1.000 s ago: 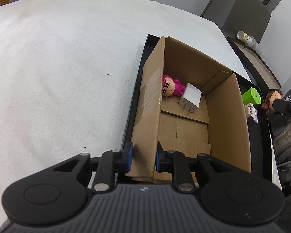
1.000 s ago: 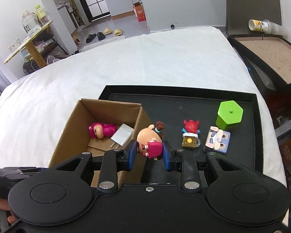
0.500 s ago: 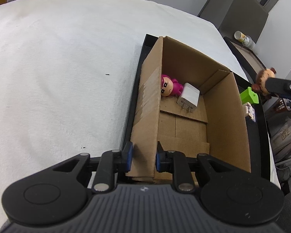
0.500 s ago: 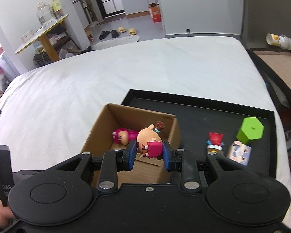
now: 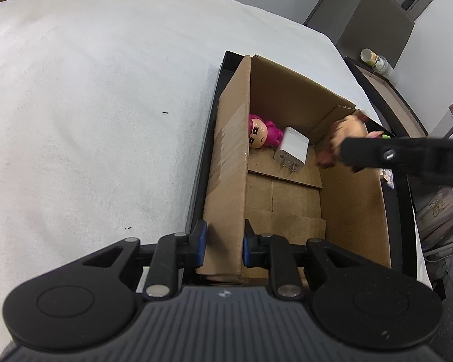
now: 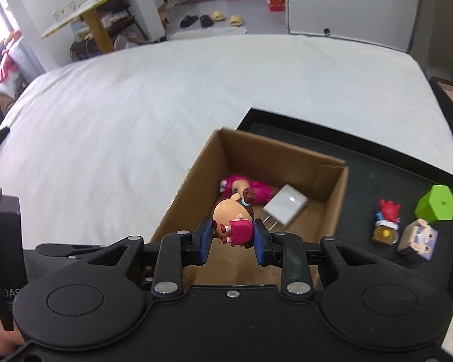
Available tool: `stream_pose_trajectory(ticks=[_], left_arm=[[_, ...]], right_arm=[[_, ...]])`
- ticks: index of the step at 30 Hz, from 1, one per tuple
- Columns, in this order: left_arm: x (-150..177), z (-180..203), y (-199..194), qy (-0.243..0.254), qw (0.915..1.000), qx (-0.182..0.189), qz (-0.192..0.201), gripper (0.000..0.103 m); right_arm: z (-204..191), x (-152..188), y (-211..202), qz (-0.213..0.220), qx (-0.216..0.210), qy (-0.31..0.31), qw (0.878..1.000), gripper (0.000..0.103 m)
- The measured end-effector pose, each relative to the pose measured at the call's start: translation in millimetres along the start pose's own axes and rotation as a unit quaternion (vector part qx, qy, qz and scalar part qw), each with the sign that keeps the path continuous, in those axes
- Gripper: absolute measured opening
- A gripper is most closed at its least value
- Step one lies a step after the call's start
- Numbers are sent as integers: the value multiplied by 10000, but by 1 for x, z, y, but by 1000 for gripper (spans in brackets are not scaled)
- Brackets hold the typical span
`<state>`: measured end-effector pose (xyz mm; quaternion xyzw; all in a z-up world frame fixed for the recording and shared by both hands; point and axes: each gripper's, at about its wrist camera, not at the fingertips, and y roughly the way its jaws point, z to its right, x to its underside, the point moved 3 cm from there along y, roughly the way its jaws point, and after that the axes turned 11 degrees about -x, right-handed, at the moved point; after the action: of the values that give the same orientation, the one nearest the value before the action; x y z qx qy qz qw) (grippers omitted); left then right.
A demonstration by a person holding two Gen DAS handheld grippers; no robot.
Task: Organize rigid objects
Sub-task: 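Carry the brown-haired doll with the right gripper into the box and release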
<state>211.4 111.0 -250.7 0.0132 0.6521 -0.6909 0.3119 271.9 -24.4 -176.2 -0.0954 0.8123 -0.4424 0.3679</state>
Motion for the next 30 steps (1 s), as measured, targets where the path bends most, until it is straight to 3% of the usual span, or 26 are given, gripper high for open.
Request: stream_pose_trajectory(ticks=[10, 30], left_arm=[[-1, -5, 1, -56, 9999, 110, -26, 21], [-1, -4, 2, -90, 9999, 78, -45, 21]], right_arm=[[-6, 11, 39, -402, 60, 51, 9992, 28], [4, 10, 89, -732, 70, 238, 9970, 29]])
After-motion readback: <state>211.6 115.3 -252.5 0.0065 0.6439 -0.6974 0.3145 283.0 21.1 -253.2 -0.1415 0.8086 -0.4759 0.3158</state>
